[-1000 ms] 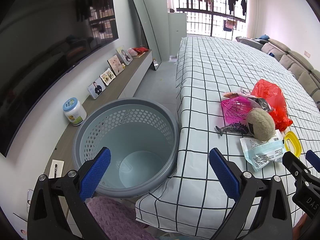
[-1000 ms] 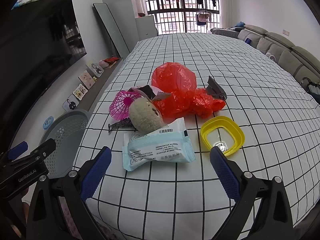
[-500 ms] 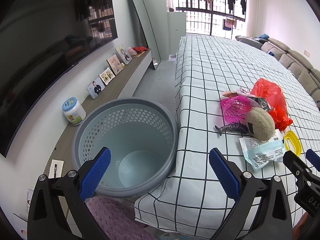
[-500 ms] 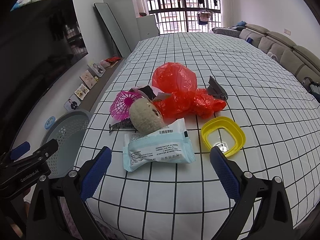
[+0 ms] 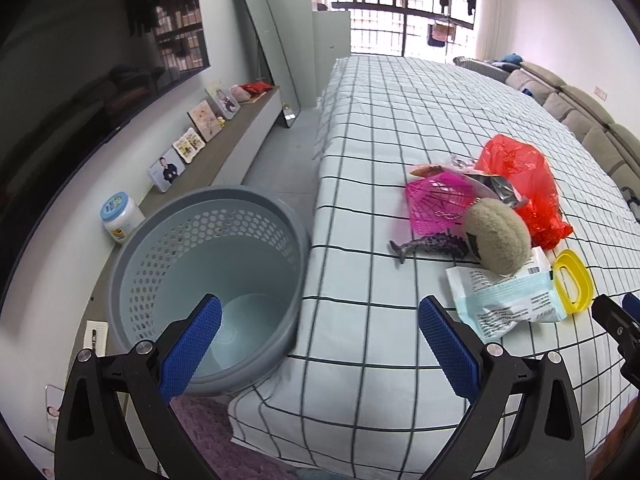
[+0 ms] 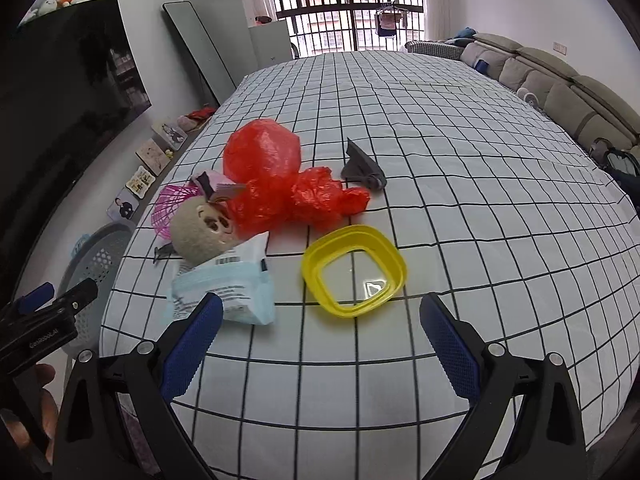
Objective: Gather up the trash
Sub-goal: 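Reach the right tool to the yellow lid ring and close on it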
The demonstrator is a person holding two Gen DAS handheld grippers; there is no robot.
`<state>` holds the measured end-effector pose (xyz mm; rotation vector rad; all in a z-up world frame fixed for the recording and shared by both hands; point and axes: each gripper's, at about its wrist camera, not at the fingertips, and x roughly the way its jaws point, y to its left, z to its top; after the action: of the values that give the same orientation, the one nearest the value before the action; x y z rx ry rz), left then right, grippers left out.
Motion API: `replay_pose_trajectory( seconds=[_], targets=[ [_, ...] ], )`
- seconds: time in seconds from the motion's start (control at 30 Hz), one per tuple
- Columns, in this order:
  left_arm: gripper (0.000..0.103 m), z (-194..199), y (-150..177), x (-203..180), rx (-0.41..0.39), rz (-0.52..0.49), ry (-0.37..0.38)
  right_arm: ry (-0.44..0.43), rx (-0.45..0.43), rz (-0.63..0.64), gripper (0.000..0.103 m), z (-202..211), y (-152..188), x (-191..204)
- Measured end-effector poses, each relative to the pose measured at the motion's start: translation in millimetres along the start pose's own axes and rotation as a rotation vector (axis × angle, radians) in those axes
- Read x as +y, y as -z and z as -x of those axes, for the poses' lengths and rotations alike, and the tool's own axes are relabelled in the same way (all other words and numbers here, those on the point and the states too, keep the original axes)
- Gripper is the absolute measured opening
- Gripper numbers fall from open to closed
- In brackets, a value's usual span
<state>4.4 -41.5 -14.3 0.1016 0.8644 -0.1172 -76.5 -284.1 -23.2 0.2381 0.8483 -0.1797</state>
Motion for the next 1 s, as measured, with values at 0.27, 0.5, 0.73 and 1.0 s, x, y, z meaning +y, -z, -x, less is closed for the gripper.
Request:
replay_pose_trajectory(
  seconds=[0.27,0.5,0.73,1.0],
  targets=[
    [0.097,-10.6,-0.6,-27.5,0.029,-0.040,0.041,-0.025,0.092,0.024,0.094,-29.8,-11.9,-29.8],
    [0.097,-11.2,-2.3,-44.5,0.037,-0.057,0.062,-0.060,0.148,0.086,0.094,-58.6,-22.6,-34.6],
    [0.097,-10.8,0.6,-58.4,0.046,-0.071,0.069,-0.098,0.197,0.123,0.094,-79.5,-25.9,-33.2],
    [0.097,-10.3,1.2,-64.1,0.054,-0.073,0.067,-0.086,0.193,0.190,0.087,-85.1,-25.5,-27.4]
  ],
)
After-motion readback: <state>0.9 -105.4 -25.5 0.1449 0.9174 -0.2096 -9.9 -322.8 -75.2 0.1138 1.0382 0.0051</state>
